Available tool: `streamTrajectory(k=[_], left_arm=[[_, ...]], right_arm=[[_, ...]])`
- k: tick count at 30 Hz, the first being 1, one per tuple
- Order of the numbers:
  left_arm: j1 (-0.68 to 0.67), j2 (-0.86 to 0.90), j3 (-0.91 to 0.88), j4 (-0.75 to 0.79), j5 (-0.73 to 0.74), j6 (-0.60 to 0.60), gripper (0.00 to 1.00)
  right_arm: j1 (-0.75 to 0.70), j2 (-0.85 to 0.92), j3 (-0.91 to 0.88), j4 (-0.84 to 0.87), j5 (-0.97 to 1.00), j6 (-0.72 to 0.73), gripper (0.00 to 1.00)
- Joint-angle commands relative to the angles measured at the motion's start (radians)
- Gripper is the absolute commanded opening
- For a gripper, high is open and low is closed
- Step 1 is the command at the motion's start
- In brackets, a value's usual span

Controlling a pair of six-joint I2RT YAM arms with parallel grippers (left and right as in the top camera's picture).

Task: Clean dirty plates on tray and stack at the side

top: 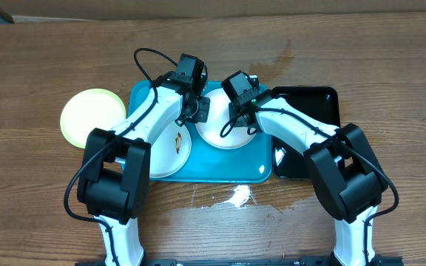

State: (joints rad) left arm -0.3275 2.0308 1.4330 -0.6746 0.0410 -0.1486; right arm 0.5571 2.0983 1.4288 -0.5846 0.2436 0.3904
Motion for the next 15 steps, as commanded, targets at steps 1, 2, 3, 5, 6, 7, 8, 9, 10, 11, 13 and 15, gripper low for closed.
streamTrajectory(k=[1,2,3,5,6,7,8,9,10,11,13,15], left_arm=[[-0.007,-0.023,-0.006,-0.010,0.004,0.039,0.04],[-0.007,-0.023,-0.006,-0.011,0.004,0.041,0.04],[-0.007,-0.023,-0.006,-0.014,0.004,0.044,0.04],[-0.007,-0.023,-0.006,-0.014,0.004,0.048,0.04],[-0.007,-0.023,-0.006,-0.014,0.004,0.048,0.04],[-0.007,-0.023,-0.006,-0.013,0.004,0.048,0.04],[-0.007,-0.023,-0.006,-0.013,0.004,0.048,0.04],[-0.007,-0.023,-0.006,-0.014,0.004,0.048,0.04],[-0.007,-0.023,-0.006,-0.014,0.004,0.048,0.04],[-0.007,-0.023,-0.006,-0.014,0.004,0.048,0.04],[-0.007,-0.023,-0.006,-0.017,0.004,0.048,0.04],[-0.007,-0.023,-0.006,-0.017,0.004,0.048,0.04]], right_arm=[[-0.003,0.039,-0.014,0.035,0.018,-0.036,0.04],[-0.003,0.039,-0.014,0.042,0.018,-0.047,0.04],[-0.003,0.039,-0.014,0.051,0.018,-0.051,0.04],[-0.003,0.039,-0.015,0.060,0.018,-0.052,0.04],[-0.003,0.039,-0.015,0.061,0.018,-0.051,0.04],[-0.003,0.040,-0.015,0.065,0.018,-0.051,0.04],[-0.003,0.040,-0.015,0.068,0.018,-0.051,0.04],[-0.003,0.040,-0.015,0.073,0.018,-0.051,0.04],[-0.003,0.040,-0.016,0.085,0.018,-0.057,0.04],[-0.003,0.040,-0.016,0.092,0.018,-0.061,0.04],[-0.003,0.047,-0.016,0.119,0.018,-0.082,0.04],[-0.003,0.052,-0.016,0.136,0.018,-0.085,0.04]])
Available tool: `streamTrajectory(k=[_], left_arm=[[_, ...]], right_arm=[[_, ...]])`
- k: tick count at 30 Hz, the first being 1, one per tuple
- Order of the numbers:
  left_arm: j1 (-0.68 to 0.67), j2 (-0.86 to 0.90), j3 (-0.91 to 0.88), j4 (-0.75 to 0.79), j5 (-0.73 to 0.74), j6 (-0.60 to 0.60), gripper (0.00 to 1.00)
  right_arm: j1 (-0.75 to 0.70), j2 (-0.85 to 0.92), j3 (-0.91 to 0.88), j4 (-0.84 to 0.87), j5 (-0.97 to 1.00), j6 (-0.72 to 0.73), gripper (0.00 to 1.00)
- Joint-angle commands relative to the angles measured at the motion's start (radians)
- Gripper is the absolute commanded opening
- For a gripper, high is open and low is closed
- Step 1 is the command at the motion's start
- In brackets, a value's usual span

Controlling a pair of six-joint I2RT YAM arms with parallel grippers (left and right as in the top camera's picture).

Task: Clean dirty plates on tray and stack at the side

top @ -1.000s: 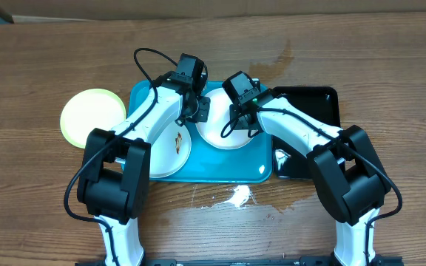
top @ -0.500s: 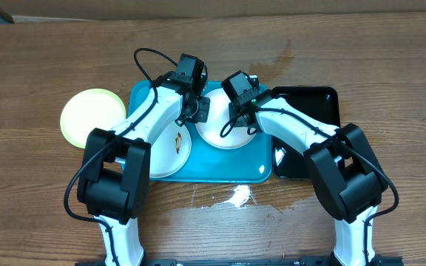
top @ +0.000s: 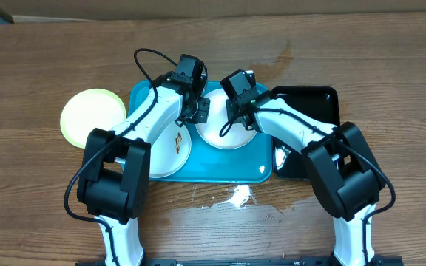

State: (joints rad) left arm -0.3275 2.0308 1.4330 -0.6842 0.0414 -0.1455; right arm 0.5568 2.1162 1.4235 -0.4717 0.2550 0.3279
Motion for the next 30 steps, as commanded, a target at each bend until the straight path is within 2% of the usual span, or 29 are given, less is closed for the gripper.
streamTrajectory(k=[1,13,19,27,30], left_arm=[[-0.007,-0.023,-0.006,-0.007,0.004,0.045,0.04],[-0.007,-0.023,-0.006,-0.018,0.003,0.045,0.04],[-0.007,-0.023,-0.006,-0.018,0.003,0.045,0.04],[-0.007,-0.023,-0.006,-0.018,0.000,0.045,0.04],[-0.007,-0.023,-0.006,-0.016,-0.001,0.045,0.04]], right_arm=[[-0.003,0.036,-0.011,0.032,0.007,-0.023,0.04],[-0.003,0.032,-0.005,0.164,0.006,-0.048,0.04],[-0.003,0.015,0.019,0.164,0.006,-0.125,0.04],[-0.029,0.018,0.017,0.152,0.006,-0.164,0.04],[-0.045,0.018,0.017,0.101,0.006,-0.160,0.04]])
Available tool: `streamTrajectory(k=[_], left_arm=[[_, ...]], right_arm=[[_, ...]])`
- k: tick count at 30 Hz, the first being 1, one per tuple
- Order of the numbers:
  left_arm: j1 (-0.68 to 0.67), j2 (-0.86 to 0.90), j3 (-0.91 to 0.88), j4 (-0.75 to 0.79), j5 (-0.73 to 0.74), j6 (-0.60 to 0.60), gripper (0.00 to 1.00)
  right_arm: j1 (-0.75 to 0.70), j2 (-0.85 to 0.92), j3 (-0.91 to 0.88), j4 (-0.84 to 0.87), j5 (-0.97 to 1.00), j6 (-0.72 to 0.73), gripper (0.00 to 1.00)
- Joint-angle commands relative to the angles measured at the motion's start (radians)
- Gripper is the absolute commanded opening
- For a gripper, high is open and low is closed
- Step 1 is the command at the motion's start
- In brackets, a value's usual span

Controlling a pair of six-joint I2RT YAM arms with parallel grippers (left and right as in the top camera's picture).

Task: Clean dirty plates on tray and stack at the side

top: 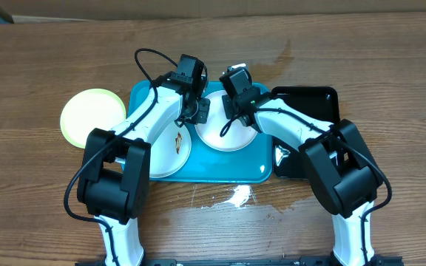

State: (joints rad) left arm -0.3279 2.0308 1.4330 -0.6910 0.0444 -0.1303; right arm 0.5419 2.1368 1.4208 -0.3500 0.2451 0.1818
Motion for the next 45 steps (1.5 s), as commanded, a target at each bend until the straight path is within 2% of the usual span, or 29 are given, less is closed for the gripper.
streamTrajectory(k=[1,21,27,33,38,45], left_arm=[[-0.006,-0.023,-0.006,-0.008,-0.004,0.030,0.04],[-0.006,-0.023,-0.006,0.012,-0.034,-0.008,0.04],[-0.006,-0.023,-0.006,0.013,-0.033,-0.008,0.04],[-0.006,-0.023,-0.006,0.013,-0.033,-0.008,0.04],[-0.006,-0.023,-0.005,0.013,-0.033,-0.008,0.04],[-0.006,-0.023,-0.005,0.016,-0.034,-0.003,0.04]], right_arm=[[-0.033,-0.003,0.020,-0.046,0.016,-0.013,0.04],[-0.027,-0.128,0.020,-0.316,-0.053,0.058,0.04],[-0.028,-0.150,0.028,-0.293,-0.146,0.081,0.04],[-0.039,-0.249,0.060,-0.291,-0.192,0.121,0.04],[-0.079,-0.331,0.060,-0.343,-0.196,0.185,0.04],[-0.208,-0.370,0.060,-0.555,-0.268,0.225,0.04]])
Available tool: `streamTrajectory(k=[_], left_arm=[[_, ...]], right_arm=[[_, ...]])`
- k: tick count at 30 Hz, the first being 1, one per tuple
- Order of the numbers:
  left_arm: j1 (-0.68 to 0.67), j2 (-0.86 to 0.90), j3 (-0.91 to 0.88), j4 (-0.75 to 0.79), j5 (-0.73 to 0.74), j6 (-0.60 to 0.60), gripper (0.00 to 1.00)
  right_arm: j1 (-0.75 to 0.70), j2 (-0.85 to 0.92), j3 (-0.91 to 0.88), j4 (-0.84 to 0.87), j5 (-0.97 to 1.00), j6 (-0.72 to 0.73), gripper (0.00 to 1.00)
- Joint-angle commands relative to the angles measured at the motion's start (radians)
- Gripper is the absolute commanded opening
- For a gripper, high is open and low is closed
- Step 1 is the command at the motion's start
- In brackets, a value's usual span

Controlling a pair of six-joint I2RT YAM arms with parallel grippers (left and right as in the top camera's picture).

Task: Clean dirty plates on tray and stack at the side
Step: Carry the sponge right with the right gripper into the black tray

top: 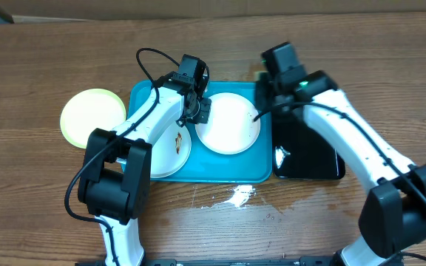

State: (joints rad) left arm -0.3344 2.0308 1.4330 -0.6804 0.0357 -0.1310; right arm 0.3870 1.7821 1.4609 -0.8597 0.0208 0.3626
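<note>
A blue tray (143, 100) carries two white plates. The middle plate (229, 124) looks clean. The left plate (170, 151) has orange scraps on it and lies partly under the middle one. My left gripper (200, 109) sits on the middle plate's left rim and looks shut on it. My right gripper (266, 90) hangs over the tray's far right corner, off the plate; the wrist hides its fingers. A yellow-green plate (91, 117) lies on the table left of the tray.
A black tray (313, 151) adjoins the blue tray on the right, with a small white bit (279, 155) on it. A white crumpled scrap (239, 196) lies on the wooden table in front of the blue tray.
My right gripper was over the far rim of the middle plate and is now to the right, over the tray's far right corner. That plate now shows whole. The left arm has not moved.
At first my right gripper was low over the middle plate's right half, with the left gripper at its left rim. Over the following moments it stood a little farther back on the plate. Now it is off the plate, and the left gripper is unmoved.
</note>
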Motion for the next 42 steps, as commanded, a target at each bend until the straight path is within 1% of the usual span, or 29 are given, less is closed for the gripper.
streamTrajectory(k=[1,3,6,11,15,17,23,26,29,30,34,35,36,37,38,42], left_arm=[[0.000,-0.023,-0.005,0.005,-0.025,0.001,0.04],[0.000,-0.023,-0.003,0.003,-0.025,0.000,0.04],[0.000,-0.023,0.011,-0.008,-0.024,0.000,0.04],[0.000,-0.024,0.080,-0.080,-0.033,0.000,0.04],[0.000,-0.024,0.158,-0.151,-0.047,0.001,0.04],[0.000,-0.024,0.190,-0.180,-0.046,0.001,0.04],[0.000,-0.024,0.284,-0.293,-0.043,0.002,0.04],[0.001,-0.024,0.320,-0.330,-0.043,0.004,0.04],[0.001,-0.024,0.332,-0.344,-0.031,0.004,0.04],[0.001,-0.024,0.332,-0.349,-0.023,0.004,0.04],[0.002,-0.024,0.332,-0.357,0.009,0.004,0.04],[0.002,-0.024,0.333,-0.357,0.017,0.004,0.04],[0.002,-0.024,0.333,-0.357,0.027,0.003,0.04],[0.002,-0.024,0.333,-0.359,0.042,0.003,0.04],[0.002,-0.024,0.338,-0.366,0.051,0.003,0.04],[-0.003,-0.024,0.373,-0.391,0.051,-0.004,0.04]], right_arm=[[-0.080,-0.015,0.020,-0.093,-0.056,0.059,0.04],[-0.138,-0.014,0.019,-0.192,-0.080,0.061,0.04],[-0.210,-0.014,0.019,-0.294,-0.079,0.056,0.04],[-0.291,-0.014,0.002,-0.345,-0.079,0.022,0.04],[-0.304,-0.013,-0.048,-0.330,-0.079,0.023,0.06],[-0.303,-0.010,-0.080,-0.307,-0.079,0.023,0.08],[-0.303,-0.005,-0.207,-0.179,-0.057,0.023,0.15],[-0.303,-0.005,-0.257,-0.119,-0.058,0.023,0.27],[-0.303,-0.005,-0.307,-0.066,-0.057,0.023,0.47],[-0.303,-0.005,-0.317,-0.059,-0.056,0.023,0.56],[-0.304,-0.005,-0.341,-0.038,-0.056,0.023,0.76],[-0.303,-0.005,-0.342,-0.038,-0.056,0.023,0.83],[-0.303,-0.005,-0.342,-0.038,-0.056,0.023,0.92],[-0.303,-0.005,-0.342,-0.038,-0.056,0.023,0.97],[-0.303,-0.005,-0.342,-0.037,-0.056,0.023,1.00],[-0.303,-0.005,-0.342,-0.039,-0.056,0.023,1.00]])
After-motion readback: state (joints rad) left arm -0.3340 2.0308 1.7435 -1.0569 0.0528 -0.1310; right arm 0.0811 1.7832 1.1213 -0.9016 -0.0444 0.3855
